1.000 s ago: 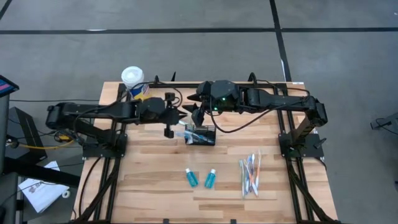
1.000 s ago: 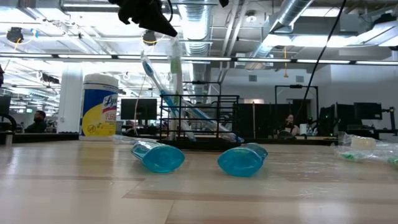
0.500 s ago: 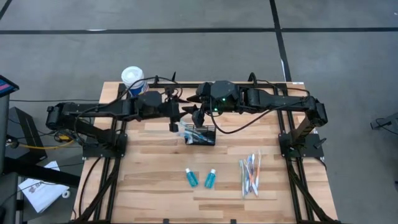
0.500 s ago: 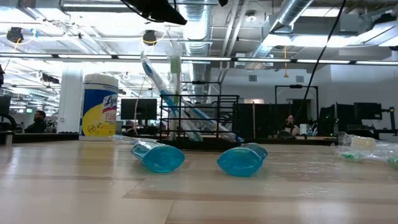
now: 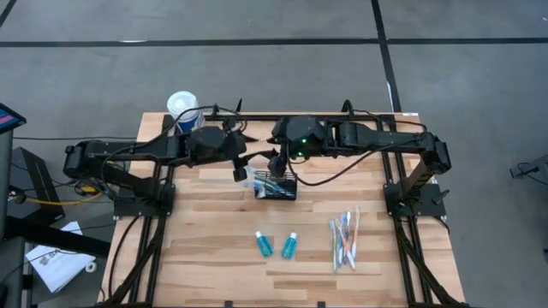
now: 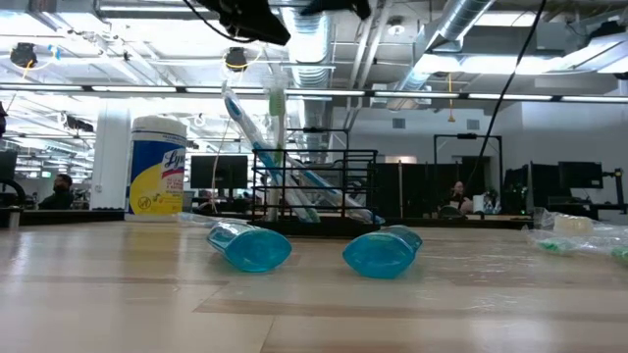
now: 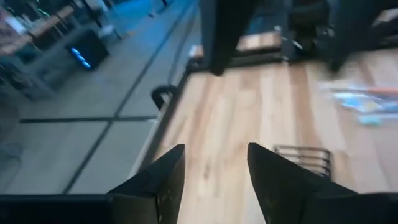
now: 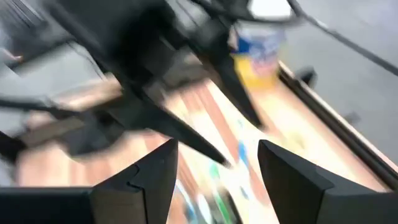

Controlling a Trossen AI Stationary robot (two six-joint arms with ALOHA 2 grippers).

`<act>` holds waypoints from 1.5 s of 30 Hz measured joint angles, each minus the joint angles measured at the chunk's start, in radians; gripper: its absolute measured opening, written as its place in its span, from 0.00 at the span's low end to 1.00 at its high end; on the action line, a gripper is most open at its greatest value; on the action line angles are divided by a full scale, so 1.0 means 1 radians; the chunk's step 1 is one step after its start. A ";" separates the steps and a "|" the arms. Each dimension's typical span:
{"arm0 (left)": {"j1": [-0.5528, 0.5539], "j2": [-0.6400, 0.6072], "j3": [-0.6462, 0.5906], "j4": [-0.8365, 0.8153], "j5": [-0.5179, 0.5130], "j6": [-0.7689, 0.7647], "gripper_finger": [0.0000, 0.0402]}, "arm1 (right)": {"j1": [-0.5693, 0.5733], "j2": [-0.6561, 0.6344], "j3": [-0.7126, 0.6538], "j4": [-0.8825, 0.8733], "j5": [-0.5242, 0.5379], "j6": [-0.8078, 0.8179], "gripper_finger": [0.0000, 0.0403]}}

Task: Pick & Place toothbrushing station
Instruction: Put the blue toothbrush into the mesh

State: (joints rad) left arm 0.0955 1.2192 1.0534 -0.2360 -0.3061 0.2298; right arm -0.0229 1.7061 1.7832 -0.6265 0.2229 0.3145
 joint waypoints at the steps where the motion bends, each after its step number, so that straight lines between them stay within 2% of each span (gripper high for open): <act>1: -0.007 0.003 0.000 -0.012 0.001 -0.005 0.41 | 0.004 0.000 0.000 -0.045 0.009 0.000 0.53; 10: -0.032 0.005 0.000 -0.024 -0.004 -0.042 0.41 | 0.059 0.000 0.000 -0.301 0.010 0.073 0.53; 17: -0.045 0.005 0.000 -0.025 0.000 -0.074 0.41 | 0.107 0.000 -0.040 -0.435 -0.001 0.177 0.53; 21: -0.052 0.005 0.000 -0.025 0.000 -0.085 0.41 | 0.124 0.000 -0.044 -0.490 0.034 0.213 0.53; 23: -0.052 0.005 0.000 -0.026 0.000 -0.085 0.41 | 0.130 -0.001 -0.059 -0.491 0.037 0.270 0.53; 28: -0.052 0.005 -0.004 -0.035 0.025 -0.113 0.41 | 0.147 -0.002 -0.168 -0.678 0.036 0.466 0.53; 31: -0.057 0.008 -0.031 -0.033 0.043 -0.133 0.41 | 0.188 -0.035 -0.284 -0.602 0.026 0.575 0.53; 34: -0.057 0.012 -0.063 -0.041 -0.002 -0.150 0.41 | 0.234 -0.089 -0.391 -0.485 0.001 0.717 0.53; 37: -0.041 0.011 -0.083 -0.037 -0.019 -0.151 0.41 | 0.252 -0.137 -0.466 -0.447 0.027 0.823 0.53; 42: 0.046 0.011 -0.099 -0.079 -0.096 -0.153 0.41 | 0.244 -0.210 -0.505 -0.441 0.083 0.863 0.53; 45: 0.125 0.010 -0.100 -0.176 -0.060 -0.166 0.41 | 0.229 -0.242 -0.504 -0.442 0.103 0.841 0.53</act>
State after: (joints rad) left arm 0.2203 1.2297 0.9530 -0.4122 -0.3664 0.0639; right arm 0.2059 1.4639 1.2790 -1.0686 0.3257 1.1554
